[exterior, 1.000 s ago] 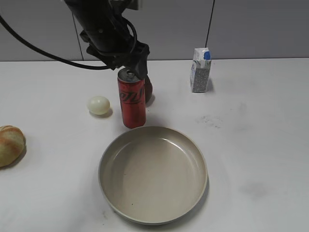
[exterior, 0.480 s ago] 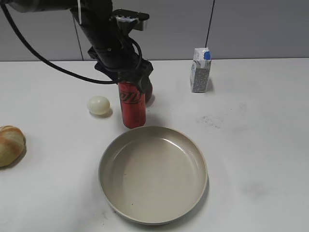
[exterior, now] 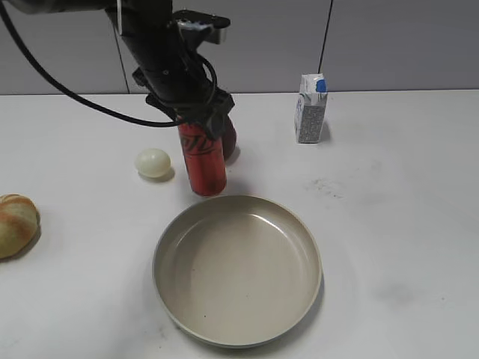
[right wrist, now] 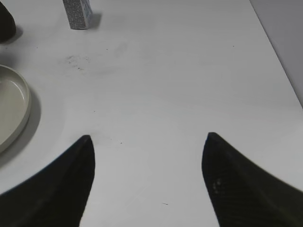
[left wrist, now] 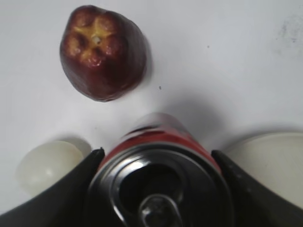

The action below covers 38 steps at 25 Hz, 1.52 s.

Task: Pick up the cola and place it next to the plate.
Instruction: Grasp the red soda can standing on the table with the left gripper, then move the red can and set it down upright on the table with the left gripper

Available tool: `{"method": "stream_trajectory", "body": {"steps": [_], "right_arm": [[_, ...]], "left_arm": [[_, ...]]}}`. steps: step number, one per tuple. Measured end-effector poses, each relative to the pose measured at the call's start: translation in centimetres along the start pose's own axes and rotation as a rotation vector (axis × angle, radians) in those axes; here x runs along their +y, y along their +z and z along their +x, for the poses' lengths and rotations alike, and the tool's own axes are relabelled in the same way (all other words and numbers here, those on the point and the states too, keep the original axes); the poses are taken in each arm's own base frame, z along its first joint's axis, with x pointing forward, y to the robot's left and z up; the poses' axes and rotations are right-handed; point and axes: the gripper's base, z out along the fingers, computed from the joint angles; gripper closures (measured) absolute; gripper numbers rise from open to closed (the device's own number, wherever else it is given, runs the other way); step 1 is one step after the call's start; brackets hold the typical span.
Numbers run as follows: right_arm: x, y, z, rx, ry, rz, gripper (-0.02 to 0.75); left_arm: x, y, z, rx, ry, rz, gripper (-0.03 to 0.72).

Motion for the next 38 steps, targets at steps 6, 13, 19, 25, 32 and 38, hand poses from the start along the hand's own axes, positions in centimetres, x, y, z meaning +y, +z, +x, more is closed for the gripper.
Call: {"method": "stream_trajectory", "body": {"steps": [6,13,19,25,32,38], "right_arm": [[0.0,0.0,0.0,0.0,0.0,0.0,0.202],[0.0,0.0,0.0,0.0,0.0,0.0,0.202],[0.0,0.0,0.0,-0.001,0.0,0.0,0.202],[0.0,0.0,0.0,-0.001,0.0,0.0,0.202],[0.0,0.0,0.0,-0.001,0.0,0.0,0.202],[0.0,0.0,0.0,-0.001,0.0,0.0,0.202]], "left_arm": [[-0.4,-6.0,0.3,-0.029,0.063,-0.075,0.195],[-1.4,-12.3,2.1,-0.018,0.045,-0.107,0.195],[-1.5,-11.3,6.2,0.101,-0.025,-0.113,0.195],[-1.8,-10.0,11.0,0.091,-0.09,-0.136,0.195],[-1.8,-7.1,14.0,0.016,-0.145,-0.138,0.195],[-1.8,-4.7,16.1,-0.019,-0.187,-0.117,0.195]]}}
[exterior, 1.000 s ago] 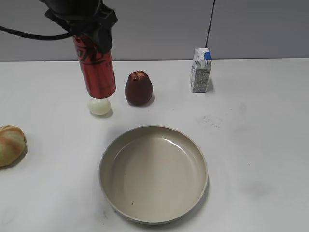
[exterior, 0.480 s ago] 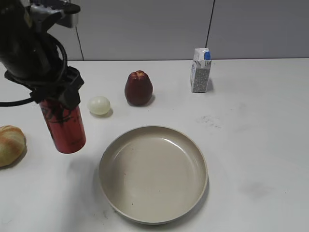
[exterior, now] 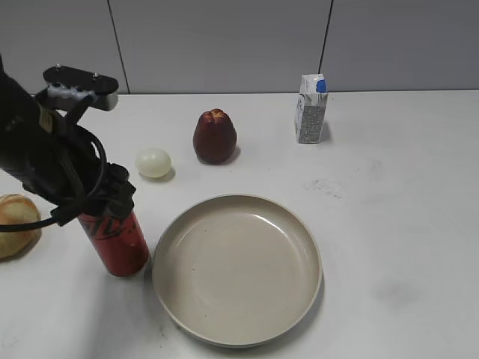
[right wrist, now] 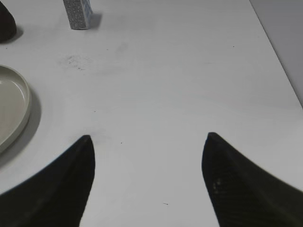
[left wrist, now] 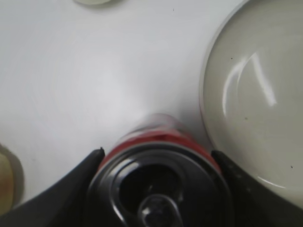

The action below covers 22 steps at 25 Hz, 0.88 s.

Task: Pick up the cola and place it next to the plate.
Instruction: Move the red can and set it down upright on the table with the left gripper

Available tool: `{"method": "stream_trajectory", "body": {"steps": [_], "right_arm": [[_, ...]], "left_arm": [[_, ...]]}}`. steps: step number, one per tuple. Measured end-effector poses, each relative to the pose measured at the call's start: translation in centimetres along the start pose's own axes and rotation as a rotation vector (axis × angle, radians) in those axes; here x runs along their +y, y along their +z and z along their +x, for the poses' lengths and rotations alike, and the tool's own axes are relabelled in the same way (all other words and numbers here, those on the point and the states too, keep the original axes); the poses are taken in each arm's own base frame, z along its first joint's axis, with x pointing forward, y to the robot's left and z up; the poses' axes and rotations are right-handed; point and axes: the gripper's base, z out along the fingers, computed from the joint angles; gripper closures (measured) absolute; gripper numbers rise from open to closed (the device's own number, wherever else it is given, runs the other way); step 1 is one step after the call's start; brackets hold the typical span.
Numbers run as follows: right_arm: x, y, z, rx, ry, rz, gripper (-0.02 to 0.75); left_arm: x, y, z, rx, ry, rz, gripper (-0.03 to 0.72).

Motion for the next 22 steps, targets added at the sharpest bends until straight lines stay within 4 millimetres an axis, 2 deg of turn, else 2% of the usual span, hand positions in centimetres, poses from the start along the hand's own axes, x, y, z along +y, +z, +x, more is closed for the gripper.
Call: {"method": "stream_trajectory", "body": {"steps": [8,14,19,22], "right_arm": [[0.0,0.0,0.0,0.0,0.0,0.0,0.202],[0.0,0.0,0.0,0.0,0.0,0.0,0.202],[0.0,0.0,0.0,0.0,0.001,0.0,0.202],[0.0,0.0,0.0,0.0,0.001,0.0,0.202]], "left_arm": [[0.0,0.4,0.1,-0.045,-0.007,0.003,0.189],[0.0,0.5,0.3,-0.024,-0.012,0.006,0.079],[0.0,0.3,0.3,-0.029,-0.012,0.006,0.048],[-0.1,-0.6,0.2,-0.052,-0.019,0.015,0.031]]}}
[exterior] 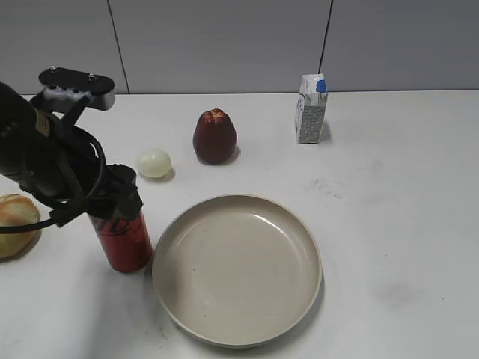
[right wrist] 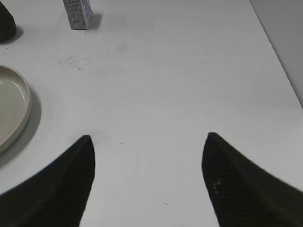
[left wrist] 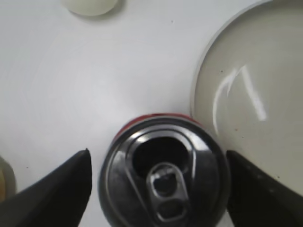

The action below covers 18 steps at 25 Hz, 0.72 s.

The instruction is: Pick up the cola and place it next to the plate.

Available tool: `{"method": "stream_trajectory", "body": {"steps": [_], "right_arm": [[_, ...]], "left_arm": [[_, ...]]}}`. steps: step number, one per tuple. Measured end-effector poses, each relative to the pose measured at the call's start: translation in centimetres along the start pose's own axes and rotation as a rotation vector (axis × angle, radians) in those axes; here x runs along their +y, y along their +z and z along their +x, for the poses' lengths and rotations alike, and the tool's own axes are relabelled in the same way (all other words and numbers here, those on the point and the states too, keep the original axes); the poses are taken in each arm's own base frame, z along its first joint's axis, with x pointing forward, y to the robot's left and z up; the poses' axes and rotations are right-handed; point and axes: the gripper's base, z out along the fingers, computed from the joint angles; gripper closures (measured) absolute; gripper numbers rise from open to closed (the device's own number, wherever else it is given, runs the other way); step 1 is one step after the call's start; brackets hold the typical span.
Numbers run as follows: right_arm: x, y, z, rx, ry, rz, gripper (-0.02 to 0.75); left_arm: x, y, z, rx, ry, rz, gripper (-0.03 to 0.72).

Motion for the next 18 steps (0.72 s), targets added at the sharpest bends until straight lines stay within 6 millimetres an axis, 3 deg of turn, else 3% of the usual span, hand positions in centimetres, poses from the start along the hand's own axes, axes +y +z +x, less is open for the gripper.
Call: {"method": "stream_trajectory", "body": {"steps": [4,11,14,18], "right_arm": [[0.0,0.0,0.0,0.0,-0.001,0.0,0.202],[0.0,0.0,0.0,0.0,-0.001,0.0,0.202],[0.0,0.0,0.0,0.0,0.0,0.0,0.202],[0.0,0.0,0.0,0.0,0.0,0.0,0.202]], "left_arm": [[-0.4,-3.1,-1.4,-0.055,0.003,0.015,0.023],[-0.7,-11.4,-2.7,-0.156,0.04,0.007,0.023],[1.0,-14.0,-1.5,-0.163,0.021,-0.068,0.031],[5.2,-16.5,0.9,-0.164,-0.123,-0.206,0.038]]}}
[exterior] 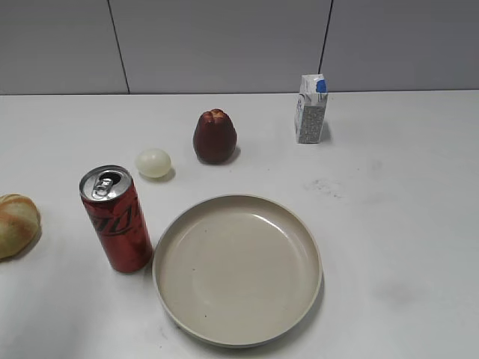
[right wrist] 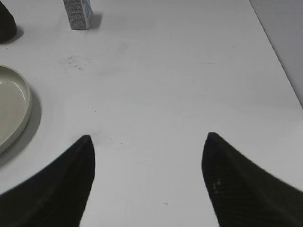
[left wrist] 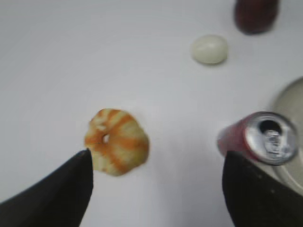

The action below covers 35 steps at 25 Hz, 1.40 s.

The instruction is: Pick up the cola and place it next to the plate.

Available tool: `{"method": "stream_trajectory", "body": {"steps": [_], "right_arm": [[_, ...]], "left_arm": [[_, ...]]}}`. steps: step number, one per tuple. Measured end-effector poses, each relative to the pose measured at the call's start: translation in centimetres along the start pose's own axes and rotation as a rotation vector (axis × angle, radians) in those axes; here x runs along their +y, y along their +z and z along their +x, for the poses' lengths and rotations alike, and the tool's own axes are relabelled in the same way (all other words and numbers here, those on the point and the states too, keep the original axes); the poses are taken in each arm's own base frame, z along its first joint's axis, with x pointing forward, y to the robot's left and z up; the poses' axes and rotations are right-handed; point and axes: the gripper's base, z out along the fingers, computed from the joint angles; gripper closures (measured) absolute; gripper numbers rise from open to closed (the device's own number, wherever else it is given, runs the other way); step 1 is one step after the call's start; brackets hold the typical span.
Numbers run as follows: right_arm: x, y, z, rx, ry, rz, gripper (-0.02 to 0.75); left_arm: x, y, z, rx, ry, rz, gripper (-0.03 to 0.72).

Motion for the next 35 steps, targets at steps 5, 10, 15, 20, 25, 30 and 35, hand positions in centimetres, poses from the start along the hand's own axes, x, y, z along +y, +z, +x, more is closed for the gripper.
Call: {"method": "stream_trajectory", "body": {"steps": [5,10,15,20,25,30,35], "right_arm": [[0.0,0.0,0.0,0.0,0.0,0.0,0.202],[0.0,0.0,0.0,0.0,-0.001,0.0,0.202],[0.0,0.0,0.0,0.0,-0.001,0.0,0.202],[0.0,0.0,0.0,0.0,-0.001,0.0,0.202],[0.0,0.0,0.0,0.0,-0.001,0.0,0.202],[0.0,0.0,0.0,0.0,-0.001,0.0,0.202],[0.0,0.0,0.0,0.0,-0.001,0.0,0.202]], "left_arm": [[2.6,-2.3,3.2,-0.043,-0.153,-0.069,0.046],[1.8,-3.8,7.9,-0.093,-0.175,-0.066,0.062],[0.8,-5.7,13.3,-0.226,-0.167,-0.079,0.071],[0.2,-6.6,17.3,-0.377,-0.151,-0.114,0.09],[-0.1,-5.5,19.7,-0.412,-0.148,-0.119,0.095],[-0.3,-3.9,20.3,-0.372,-0.114,-0.093,0.098],[-0.4,-3.9,20.3,-0.376,-0.096,-0.091,0.101]]}}
